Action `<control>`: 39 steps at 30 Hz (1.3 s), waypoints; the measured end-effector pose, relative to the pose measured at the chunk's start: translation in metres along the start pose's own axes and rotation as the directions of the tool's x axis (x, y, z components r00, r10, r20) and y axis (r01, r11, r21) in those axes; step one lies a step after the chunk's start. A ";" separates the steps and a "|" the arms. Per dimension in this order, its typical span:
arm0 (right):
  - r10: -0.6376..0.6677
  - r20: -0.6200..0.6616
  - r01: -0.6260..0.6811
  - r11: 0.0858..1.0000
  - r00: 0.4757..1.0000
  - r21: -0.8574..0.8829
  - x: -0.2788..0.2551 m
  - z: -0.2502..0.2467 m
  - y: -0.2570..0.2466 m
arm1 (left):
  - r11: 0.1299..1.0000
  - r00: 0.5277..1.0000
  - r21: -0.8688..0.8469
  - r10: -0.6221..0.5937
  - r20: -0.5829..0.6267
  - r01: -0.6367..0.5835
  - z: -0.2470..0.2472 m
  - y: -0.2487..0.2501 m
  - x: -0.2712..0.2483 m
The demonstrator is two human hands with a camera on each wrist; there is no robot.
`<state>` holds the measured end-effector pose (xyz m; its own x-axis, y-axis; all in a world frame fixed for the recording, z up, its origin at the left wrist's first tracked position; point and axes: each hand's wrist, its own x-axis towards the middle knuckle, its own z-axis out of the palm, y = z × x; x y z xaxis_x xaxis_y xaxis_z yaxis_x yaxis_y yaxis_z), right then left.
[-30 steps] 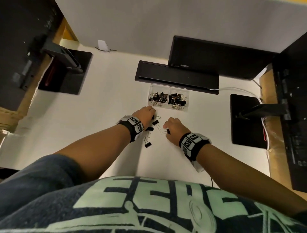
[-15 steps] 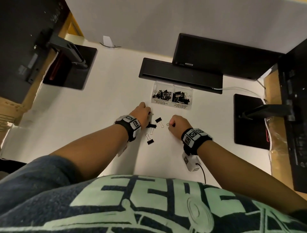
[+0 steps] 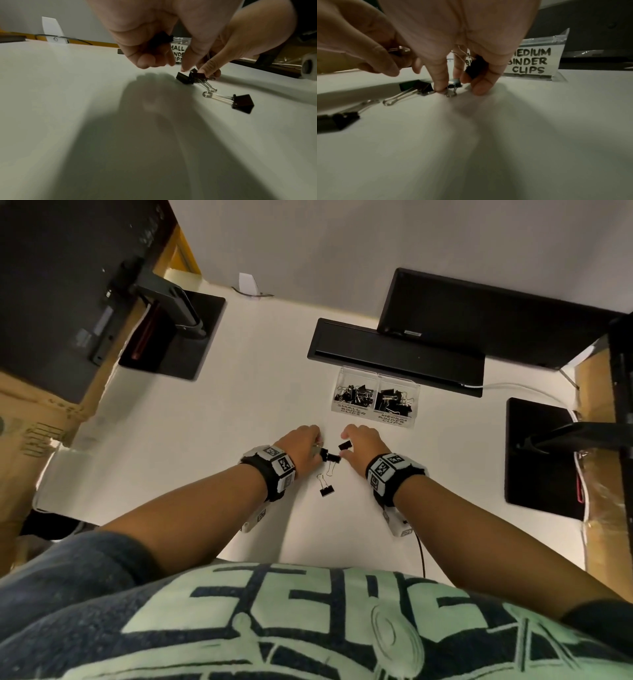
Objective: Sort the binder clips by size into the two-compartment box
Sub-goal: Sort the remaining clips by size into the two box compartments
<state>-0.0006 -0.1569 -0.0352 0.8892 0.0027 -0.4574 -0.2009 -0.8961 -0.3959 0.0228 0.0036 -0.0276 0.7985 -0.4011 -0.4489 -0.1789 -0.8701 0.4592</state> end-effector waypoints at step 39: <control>0.058 0.021 -0.060 0.986 0.998 0.155 -0.025 0.007 -0.011 | 0.959 0.975 -0.189 -0.196 0.110 0.214 -0.007 0.018 0.020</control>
<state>-0.0236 -0.1438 -0.0251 0.8675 -0.0399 -0.4958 -0.3154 -0.8148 -0.4864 0.0398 -0.0182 -0.0227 0.7502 -0.2520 -0.6113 0.1075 -0.8658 0.4888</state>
